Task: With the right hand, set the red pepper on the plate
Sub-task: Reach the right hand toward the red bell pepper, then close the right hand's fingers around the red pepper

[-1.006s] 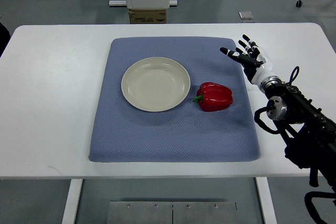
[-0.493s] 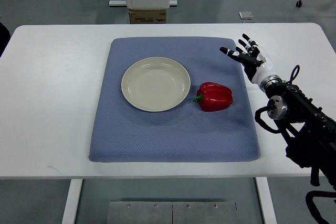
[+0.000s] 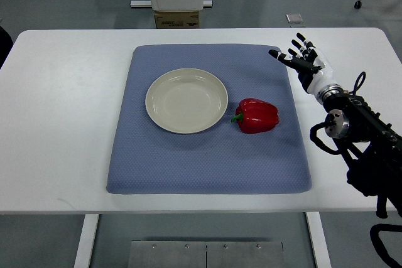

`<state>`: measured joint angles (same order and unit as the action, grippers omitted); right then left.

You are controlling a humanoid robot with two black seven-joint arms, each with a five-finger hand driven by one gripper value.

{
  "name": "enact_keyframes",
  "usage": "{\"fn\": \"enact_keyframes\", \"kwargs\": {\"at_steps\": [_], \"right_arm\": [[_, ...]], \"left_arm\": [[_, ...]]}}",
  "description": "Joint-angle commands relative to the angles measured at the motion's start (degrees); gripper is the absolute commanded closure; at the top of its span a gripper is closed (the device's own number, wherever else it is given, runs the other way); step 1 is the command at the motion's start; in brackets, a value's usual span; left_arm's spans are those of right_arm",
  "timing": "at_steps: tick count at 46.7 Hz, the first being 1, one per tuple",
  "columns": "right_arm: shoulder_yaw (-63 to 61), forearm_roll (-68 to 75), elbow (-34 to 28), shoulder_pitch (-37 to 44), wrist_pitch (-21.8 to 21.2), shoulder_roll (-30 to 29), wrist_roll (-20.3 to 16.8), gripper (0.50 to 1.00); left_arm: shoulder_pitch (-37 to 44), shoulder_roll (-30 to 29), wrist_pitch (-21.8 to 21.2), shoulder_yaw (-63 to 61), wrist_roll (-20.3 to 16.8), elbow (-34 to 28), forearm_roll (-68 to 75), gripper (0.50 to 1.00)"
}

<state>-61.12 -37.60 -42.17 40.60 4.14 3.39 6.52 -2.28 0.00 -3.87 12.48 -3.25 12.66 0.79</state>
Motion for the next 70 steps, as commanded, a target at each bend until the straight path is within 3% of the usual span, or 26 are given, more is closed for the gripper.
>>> {"fn": "enact_keyframes", "kwargs": {"at_steps": [1,18,31,40,52,66,70], "right_arm": [[0.21,-0.01,-0.19,0.44,-0.01,0.74,-0.02,0.502],[8.47,-0.01,-3.0,2.55,-0.18,6.88,-0.02,0.507],[20.94,-0.1,-14.6,4.13,-0.18,14.09,-0.2,0.507],[27.89,-0.89,-17.33,6.15,-0.36,16.73,-0.02,0.507],[37.82,-2.47,-21.55,12.22,-6.77,23.85,0.07,0.511],[43.18,-8.1,-26.29,15.29,-9.24,26.4,0.24,0.511],[46.0,-10.2,-26.38,16.26,-9.32,26.49,1.82,0.511]], "left_arm": [[0.0,0.0,0.0,0.0,0.0,0.0,0.0,0.5],[0.0,0.0,0.0,0.0,0.0,0.0,0.0,0.5],[0.0,0.0,0.0,0.0,0.0,0.0,0.0,0.5],[0.0,0.0,0.0,0.0,0.0,0.0,0.0,0.5],[0.0,0.0,0.0,0.0,0.0,0.0,0.0,0.5],[0.0,0.0,0.0,0.0,0.0,0.0,0.0,0.5],[0.0,0.0,0.0,0.0,0.0,0.0,0.0,0.5]]}}
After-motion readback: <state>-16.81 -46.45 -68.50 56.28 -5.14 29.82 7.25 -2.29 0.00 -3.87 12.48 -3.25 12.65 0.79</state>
